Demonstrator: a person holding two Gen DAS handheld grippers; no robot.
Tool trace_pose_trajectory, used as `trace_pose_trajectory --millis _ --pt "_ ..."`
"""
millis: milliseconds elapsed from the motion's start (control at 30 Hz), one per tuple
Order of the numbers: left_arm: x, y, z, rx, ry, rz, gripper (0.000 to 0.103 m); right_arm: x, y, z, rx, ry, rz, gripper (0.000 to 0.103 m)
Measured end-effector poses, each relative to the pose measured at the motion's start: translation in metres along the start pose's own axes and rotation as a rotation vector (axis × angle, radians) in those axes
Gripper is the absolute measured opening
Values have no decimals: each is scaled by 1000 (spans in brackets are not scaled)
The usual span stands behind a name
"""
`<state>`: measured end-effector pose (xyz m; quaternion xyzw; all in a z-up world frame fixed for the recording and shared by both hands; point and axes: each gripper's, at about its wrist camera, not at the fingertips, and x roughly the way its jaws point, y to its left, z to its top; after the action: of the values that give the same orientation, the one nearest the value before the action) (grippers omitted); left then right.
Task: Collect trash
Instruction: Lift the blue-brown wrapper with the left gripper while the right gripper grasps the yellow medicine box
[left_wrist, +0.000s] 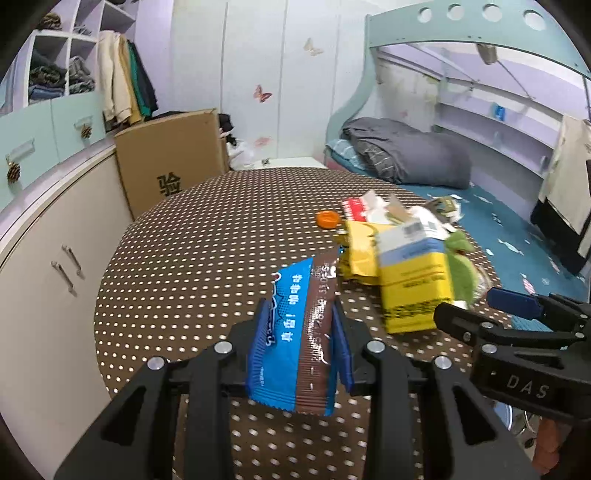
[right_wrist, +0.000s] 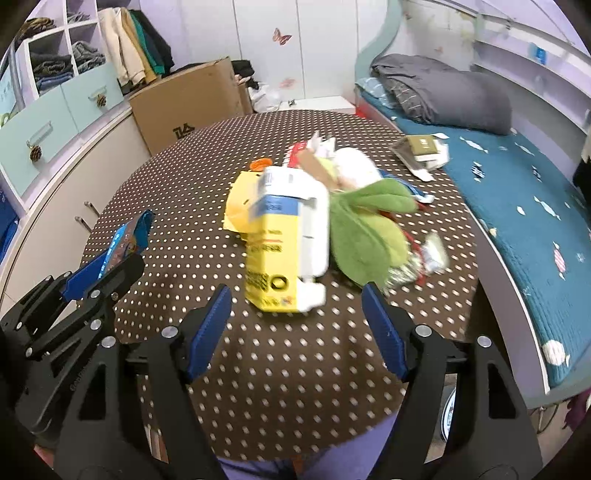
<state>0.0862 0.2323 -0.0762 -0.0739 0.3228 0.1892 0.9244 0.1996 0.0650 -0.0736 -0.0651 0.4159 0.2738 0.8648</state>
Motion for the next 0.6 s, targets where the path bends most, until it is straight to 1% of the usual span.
trace_pose_trajectory --millis 200,300,500,533,567,600 --pt "21 16 3 -28 33 25 32 31 5 11 -11 48 1 73" --pt "30 22 6 -32 47 23 32 44 6 15 -17 70 -8 72" --pt "43 21 9 -26 61 25 32 66 5 18 -11 107 -13 72" --pt "44 20 9 -23 61 22 32 66 5 18 -17 98 -19 71" --pt "44 19 9 -21 61 22 32 66 6 18 -24 93 -20 64" --pt "45 19 10 -18 61 23 32 64 6 18 -26 87 -16 51"
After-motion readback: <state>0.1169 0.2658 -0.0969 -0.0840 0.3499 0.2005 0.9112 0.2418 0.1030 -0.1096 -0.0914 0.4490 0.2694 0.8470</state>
